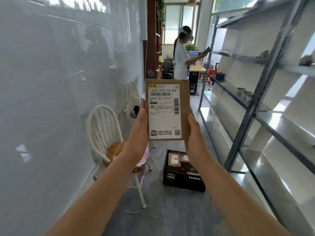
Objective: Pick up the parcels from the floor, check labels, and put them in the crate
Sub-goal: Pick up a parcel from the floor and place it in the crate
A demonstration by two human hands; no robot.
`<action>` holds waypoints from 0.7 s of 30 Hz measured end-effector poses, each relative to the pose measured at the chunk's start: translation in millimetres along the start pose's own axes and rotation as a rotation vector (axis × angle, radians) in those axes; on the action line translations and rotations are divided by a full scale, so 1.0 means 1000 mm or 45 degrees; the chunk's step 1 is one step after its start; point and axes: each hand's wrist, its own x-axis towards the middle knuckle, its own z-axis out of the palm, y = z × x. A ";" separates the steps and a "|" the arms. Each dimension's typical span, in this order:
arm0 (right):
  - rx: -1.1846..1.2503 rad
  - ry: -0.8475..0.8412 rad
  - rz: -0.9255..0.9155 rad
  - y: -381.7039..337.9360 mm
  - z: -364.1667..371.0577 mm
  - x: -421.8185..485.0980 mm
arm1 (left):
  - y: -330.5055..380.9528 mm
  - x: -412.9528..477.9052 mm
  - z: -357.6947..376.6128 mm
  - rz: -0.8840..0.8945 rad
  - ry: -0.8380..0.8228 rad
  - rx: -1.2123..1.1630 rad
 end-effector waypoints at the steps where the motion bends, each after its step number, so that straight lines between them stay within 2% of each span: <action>1: -0.015 0.026 -0.003 0.002 -0.004 0.013 | -0.004 0.017 -0.001 -0.006 -0.005 0.003; 6: -0.088 0.174 -0.012 0.013 -0.027 0.061 | -0.031 0.086 0.005 -0.033 -0.087 -0.061; 11: -0.135 0.373 0.030 0.017 -0.082 0.100 | -0.073 0.142 0.045 -0.063 -0.246 -0.099; 18: -0.168 0.429 0.009 0.029 -0.173 0.148 | -0.125 0.214 0.115 -0.090 -0.356 -0.141; 21: -0.199 0.428 0.028 0.036 -0.215 0.172 | -0.148 0.245 0.145 -0.128 -0.339 -0.100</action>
